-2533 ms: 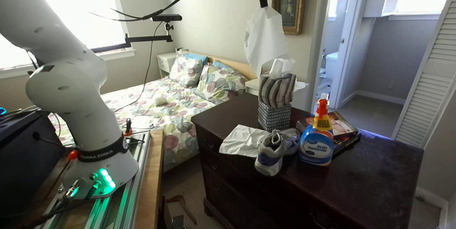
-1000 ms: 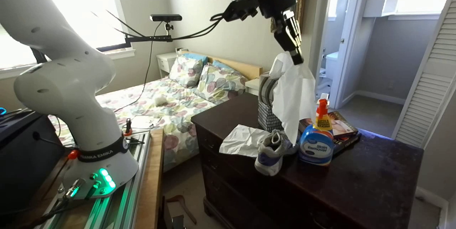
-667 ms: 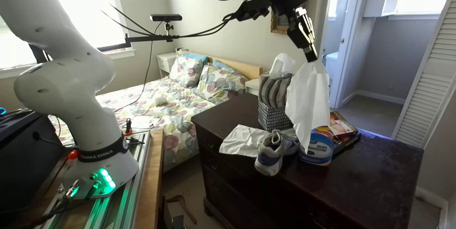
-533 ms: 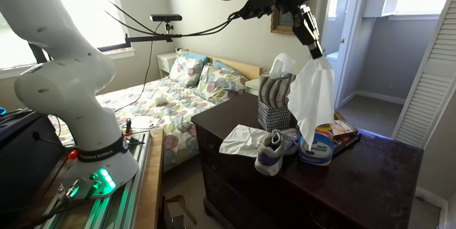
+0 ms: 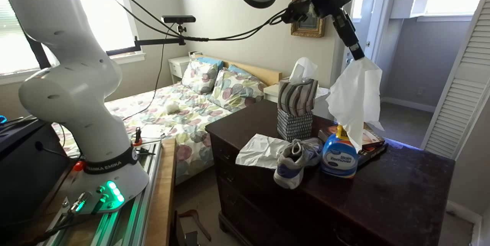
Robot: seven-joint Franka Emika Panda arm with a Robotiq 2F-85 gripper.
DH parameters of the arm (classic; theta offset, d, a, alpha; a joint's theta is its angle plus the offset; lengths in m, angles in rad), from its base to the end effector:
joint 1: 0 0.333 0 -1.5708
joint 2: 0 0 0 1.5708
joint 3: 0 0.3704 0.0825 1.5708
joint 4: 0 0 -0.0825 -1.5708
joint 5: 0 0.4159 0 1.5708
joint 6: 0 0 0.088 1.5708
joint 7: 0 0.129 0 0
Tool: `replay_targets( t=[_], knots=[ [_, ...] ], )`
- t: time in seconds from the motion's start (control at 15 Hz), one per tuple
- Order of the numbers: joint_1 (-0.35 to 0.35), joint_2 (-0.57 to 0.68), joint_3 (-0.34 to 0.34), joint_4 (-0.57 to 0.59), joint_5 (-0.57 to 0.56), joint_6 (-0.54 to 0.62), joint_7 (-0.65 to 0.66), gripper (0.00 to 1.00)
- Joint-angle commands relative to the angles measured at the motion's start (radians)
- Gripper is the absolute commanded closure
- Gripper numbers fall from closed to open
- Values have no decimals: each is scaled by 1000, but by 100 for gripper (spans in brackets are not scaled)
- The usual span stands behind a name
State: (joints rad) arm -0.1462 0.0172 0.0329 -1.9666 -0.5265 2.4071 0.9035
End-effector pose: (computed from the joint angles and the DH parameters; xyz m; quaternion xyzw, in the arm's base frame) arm 0.6320 -0.0827 0.5317 0.8987 -0.3267 0.2684 0.1165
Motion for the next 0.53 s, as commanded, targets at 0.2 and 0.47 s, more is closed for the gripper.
replay_targets(
  t=[0.2,0.47],
  knots=[
    [116,124,-34,116,-33,-8,8,100],
    [161,155,-46,126,-24,-7,-7,100]
  ],
)
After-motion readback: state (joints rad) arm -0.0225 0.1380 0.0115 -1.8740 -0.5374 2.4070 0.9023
